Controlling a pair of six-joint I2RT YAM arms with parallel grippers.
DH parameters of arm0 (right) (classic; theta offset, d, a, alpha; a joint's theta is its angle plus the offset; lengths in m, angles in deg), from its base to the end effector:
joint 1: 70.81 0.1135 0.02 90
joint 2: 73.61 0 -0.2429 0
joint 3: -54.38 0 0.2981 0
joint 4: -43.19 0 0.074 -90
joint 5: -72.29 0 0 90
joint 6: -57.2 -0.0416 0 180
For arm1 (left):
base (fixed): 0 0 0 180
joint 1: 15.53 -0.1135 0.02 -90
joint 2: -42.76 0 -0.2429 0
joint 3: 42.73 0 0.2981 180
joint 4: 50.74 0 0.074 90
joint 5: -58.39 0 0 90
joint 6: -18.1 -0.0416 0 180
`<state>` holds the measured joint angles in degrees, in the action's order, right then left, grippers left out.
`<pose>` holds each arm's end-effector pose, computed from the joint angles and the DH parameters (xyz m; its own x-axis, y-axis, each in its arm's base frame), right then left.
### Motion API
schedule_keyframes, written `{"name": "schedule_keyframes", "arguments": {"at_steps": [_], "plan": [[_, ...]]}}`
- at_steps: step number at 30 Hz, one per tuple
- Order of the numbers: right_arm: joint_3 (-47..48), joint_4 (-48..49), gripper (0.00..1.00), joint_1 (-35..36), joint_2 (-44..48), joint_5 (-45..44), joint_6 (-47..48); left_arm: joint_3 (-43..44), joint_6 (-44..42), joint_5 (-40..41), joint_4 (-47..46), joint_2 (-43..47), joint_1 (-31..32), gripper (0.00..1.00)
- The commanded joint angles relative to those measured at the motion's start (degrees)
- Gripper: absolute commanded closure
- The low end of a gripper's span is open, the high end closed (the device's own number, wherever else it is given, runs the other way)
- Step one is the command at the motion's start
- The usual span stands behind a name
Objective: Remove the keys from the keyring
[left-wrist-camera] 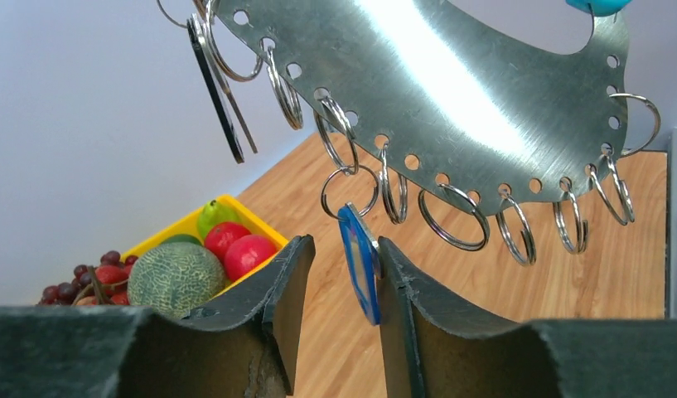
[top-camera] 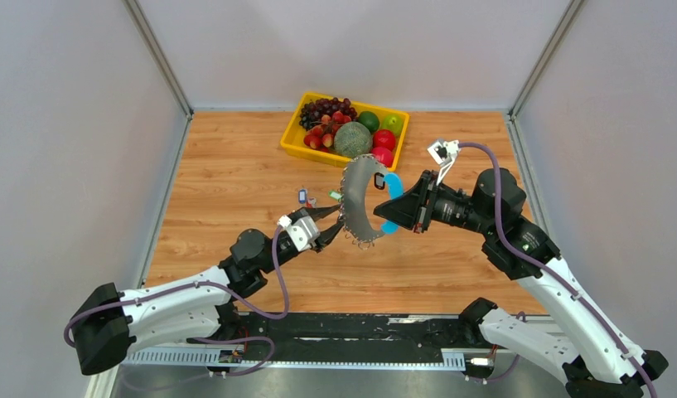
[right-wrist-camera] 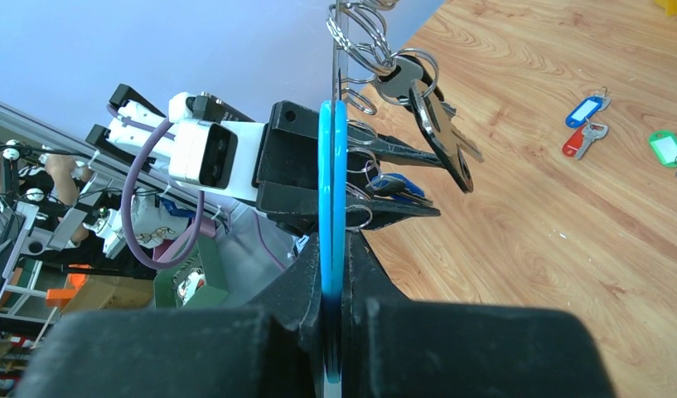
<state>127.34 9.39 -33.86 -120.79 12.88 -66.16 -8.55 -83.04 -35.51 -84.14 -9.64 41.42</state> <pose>0.1727 0.1564 0.4060 -0.5991 0.1417 -0.7880 -0.7072 0.3677 0.6038 0.1429 -0.2249 0.2430 0.3086 -0.1209 -0.9435 0.8280 0.5223 0.2039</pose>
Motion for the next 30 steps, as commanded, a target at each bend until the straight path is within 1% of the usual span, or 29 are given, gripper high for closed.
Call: {"name": "schedule_keyframes", "arguments": {"at_steps": [1, 2, 3, 5, 6, 7, 9, 10, 11, 12, 13, 14, 16, 17, 18, 19, 20, 21, 22, 24, 25, 28, 30], "plan": [[1.6, 2.5, 1.0, -0.1, 1.6, 0.7, -1.2, 2.4, -1.6, 0.0, -2.4, 0.5, 0.2, 0.67], [1.4, 2.5, 1.0, -0.1, 1.7, 0.1, -1.0, 2.4, -1.2, -0.2, -1.8, 0.8, 0.2, 0.73], [1.1, 2.3, 1.0, -0.1, 2.3, -0.9, -0.7, 2.4, -1.1, -0.3, -1.3, 1.4, 0.2, 0.84], [0.6, 1.5, 1.0, -0.1, 3.4, -3.7, 0.1, 2.6, -0.2, 0.3, 1.1, 2.7, 0.2, 0.98], [0.2, 1.0, 1.0, -0.1, 3.9, -5.4, 0.6, 2.8, 1.5, 2.0, 3.7, 3.2, 0.2, 0.99], [-0.5, 0.4, 1.0, -0.1, 4.7, -7.4, 1.0, 3.0, 2.4, 2.7, 5.5, 4.6, 0.2, 1.0], [-2.6, -0.3, 1.0, -0.2, 6.4, -10.9, 1.7, 3.7, 4.9, 3.5, 13.0, 6.5, 0.2, 1.0], [-3.9, -0.3, 1.0, -0.2, 7.4, -12.3, 2.0, 4.2, 6.5, 3.6, 14.8, 7.6, 0.2, 1.0], [-5.4, -0.4, 1.0, -0.2, 8.1, -13.8, 2.3, 5.1, 7.9, 3.5, 18.7, 8.1, 0.2, 1.0], [-7.4, -0.4, 0.99, -0.2, 8.8, -14.7, 2.5, 5.8, 8.5, 3.3, 20.7, 8.9, 0.2, 1.0], [-8.8, -0.3, 0.95, -0.2, 9.3, -15.1, 2.5, 7.5, 9.4, 2.9, 25.2, 9.1, 0.2, 1.0], [-10.4, -0.4, 0.89, -0.2, 10.0, -15.3, 2.3, 8.6, 9.9, 2.9, 30.0, 9.3, 0.2, 1.0], [-13.2, -0.3, 0.69, -0.2, 11.0, -15.8, 2.1, 12.2, 10.7, 2.7, 34.6, 9.1, 0.2, 1.0], [-14.4, -0.3, 0.59, -0.2, 11.7, -16.1, 2.0, 14.8, 11.1, 2.4, 39.0, 9.0, 0.2, 1.0], [-15.6, -0.2, 0.51, -0.2, 12.4, -16.5, 2.0, 16.0, 11.7, 2.1, 42.9, 8.6, 0.2, 1.0], [-16.7, -0.3, 0.46, -0.3, 13.4, -17.1, 2.0, 18.6, 12.3, 1.4, 45.4, 8.4, 0.2, 1.0], [-17.7, -0.2, 0.42, -0.2, 14.5, -17.6, 2.1, 19.9, 12.5, 1.1, 49.5, 7.7, 0.2, 1.0], [-18.6, -0.1, 0.38, -0.2, 15.6, -18.2, 2.3, 22.6, 12.7, 0.3, 51.6, 7.2, 0.2, 1.0], [-19.5, -0.1, 0.35, -0.2, 16.8, -18.5, 2.7, 24.0, 12.7, -0.3, 55.5, 6.2, 0.2, 1.0], [-20.9, 0.0, 0.33, -0.2, 18.8, -18.9, 4.1, 29.3, 12.1, -3.0, 60.9, 4.4, 0.2, 1.0], [-21.4, 0.0, 0.32, -0.2, 19.7, -18.6, 5.1, 30.6, 11.5, -5.3, 62.6, 3.0, 0.2, 1.0], [-23.3, 0.8, 0.32, -0.2, 22.0, -17.5, 8.3, 35.4, 11.2, -9.3, 69.1, -0.4, 0.2, 1.0], [-25.3, 2.9, 0.34, -0.2, 23.3, -14.8, 10.2, 38.3, 12.2, -10.0, 72.6, -3.5, 0.2, 1.0]]}}
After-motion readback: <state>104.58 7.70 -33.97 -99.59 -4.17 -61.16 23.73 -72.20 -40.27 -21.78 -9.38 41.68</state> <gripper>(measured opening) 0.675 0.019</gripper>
